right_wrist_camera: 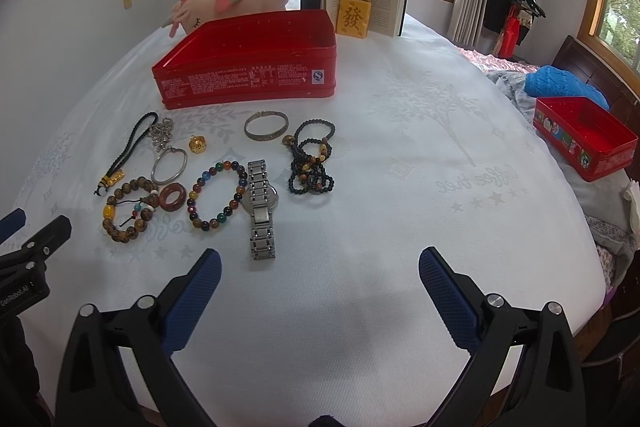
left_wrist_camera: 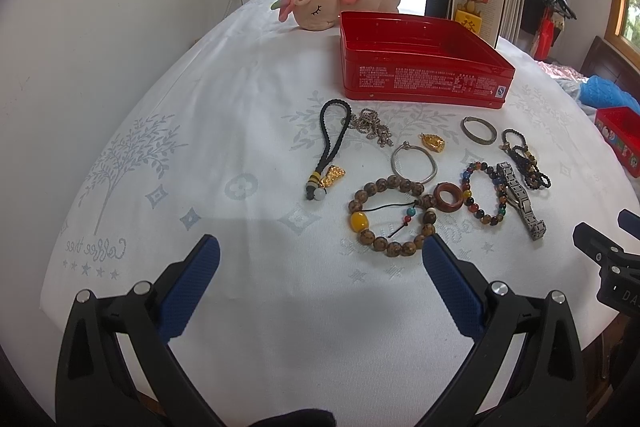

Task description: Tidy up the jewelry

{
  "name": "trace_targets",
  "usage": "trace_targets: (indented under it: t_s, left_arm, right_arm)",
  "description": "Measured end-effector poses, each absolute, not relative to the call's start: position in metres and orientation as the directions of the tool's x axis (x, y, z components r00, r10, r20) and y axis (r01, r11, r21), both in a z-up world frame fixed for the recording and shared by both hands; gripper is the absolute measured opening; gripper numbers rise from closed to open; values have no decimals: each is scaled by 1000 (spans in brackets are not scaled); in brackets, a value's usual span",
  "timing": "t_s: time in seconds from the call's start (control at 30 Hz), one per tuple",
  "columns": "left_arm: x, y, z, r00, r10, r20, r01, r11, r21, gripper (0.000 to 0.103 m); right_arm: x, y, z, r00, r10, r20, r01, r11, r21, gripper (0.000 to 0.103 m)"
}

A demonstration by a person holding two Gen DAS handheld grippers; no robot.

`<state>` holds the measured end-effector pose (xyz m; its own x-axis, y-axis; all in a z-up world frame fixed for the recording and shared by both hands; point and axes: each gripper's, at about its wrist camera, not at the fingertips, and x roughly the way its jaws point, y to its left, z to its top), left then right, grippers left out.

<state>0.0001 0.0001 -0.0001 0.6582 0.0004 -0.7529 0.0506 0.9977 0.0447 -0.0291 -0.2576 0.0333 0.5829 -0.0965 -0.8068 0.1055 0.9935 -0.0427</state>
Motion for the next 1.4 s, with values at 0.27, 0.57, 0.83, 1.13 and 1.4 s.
trace_targets:
  t_s: [0.27, 0.57, 0.83, 1.13, 1.4]
  left_arm:
    - [0, 0, 0, 657, -1, -754, 51, 998, 44, 100]
    - [0, 0, 0, 656, 0, -754, 51, 998, 45, 100]
    - [0, 0, 0, 656, 0, -754, 51, 998, 45, 100]
    - [0, 0, 0, 656, 2, -754, 50, 998, 46, 100]
    - [0, 0, 0, 656, 2, -755, 53, 997, 48, 100]
  right_arm:
    - [-29, -258, 33, 582, -96, -807, 105, 994, -42, 99]
    - [-29, -257, 33, 582, -96, -807, 105, 994, -42, 99]
    - [-29, -257, 33, 583, -95, -807, 104, 994, -42, 99]
    - [-29, -252, 31, 584, -95, -807, 103, 994, -42, 99]
    - [-32, -255, 33, 584, -94, -807, 102, 994, -42, 99]
